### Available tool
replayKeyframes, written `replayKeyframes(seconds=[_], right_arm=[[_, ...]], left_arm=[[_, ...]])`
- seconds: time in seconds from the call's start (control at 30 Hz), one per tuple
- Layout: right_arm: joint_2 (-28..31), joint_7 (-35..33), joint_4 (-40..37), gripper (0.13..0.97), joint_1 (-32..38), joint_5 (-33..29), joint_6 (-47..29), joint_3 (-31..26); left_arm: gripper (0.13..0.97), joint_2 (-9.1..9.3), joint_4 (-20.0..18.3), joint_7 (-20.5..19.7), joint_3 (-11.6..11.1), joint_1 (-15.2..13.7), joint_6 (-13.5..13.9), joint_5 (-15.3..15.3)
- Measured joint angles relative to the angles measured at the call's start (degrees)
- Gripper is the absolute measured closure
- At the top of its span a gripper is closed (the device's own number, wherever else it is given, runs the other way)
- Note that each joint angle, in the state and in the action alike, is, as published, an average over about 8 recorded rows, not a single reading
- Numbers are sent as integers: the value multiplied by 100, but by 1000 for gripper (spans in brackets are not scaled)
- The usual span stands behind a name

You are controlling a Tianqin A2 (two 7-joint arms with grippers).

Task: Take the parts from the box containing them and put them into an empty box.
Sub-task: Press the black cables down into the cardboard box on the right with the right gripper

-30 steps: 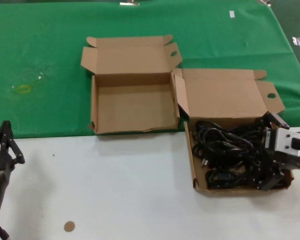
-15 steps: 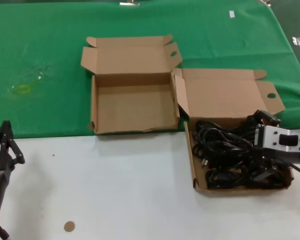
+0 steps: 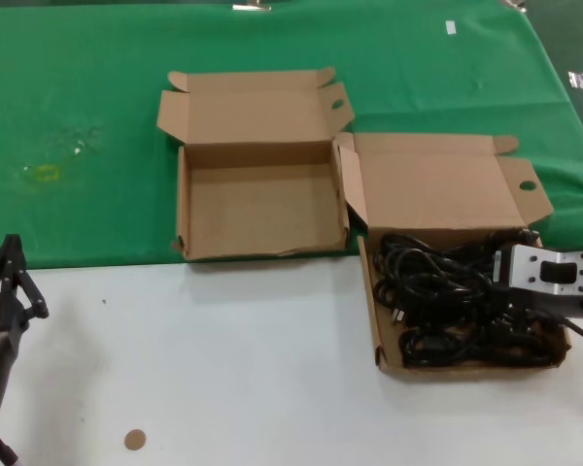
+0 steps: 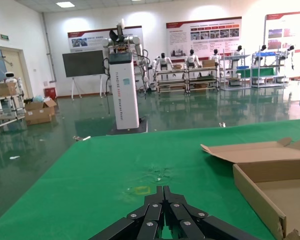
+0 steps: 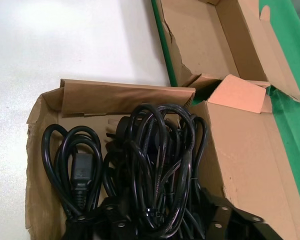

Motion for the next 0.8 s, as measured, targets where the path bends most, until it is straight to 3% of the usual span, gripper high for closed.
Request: replayKeyframes(seconds=[0.3,0.6,0.8], right_arm=[[-106,-98,27,639,-114,-78,-162,225],[-181,-138,99,813,-223,-144,-274,374],[-195,-152,174,855,-257,-146,-362,458]], left_arm=[[945,0,0,1,0,0,0,1],[945,0,0,2,0,0,0,0],[945,0,0,2,0,0,0,0]])
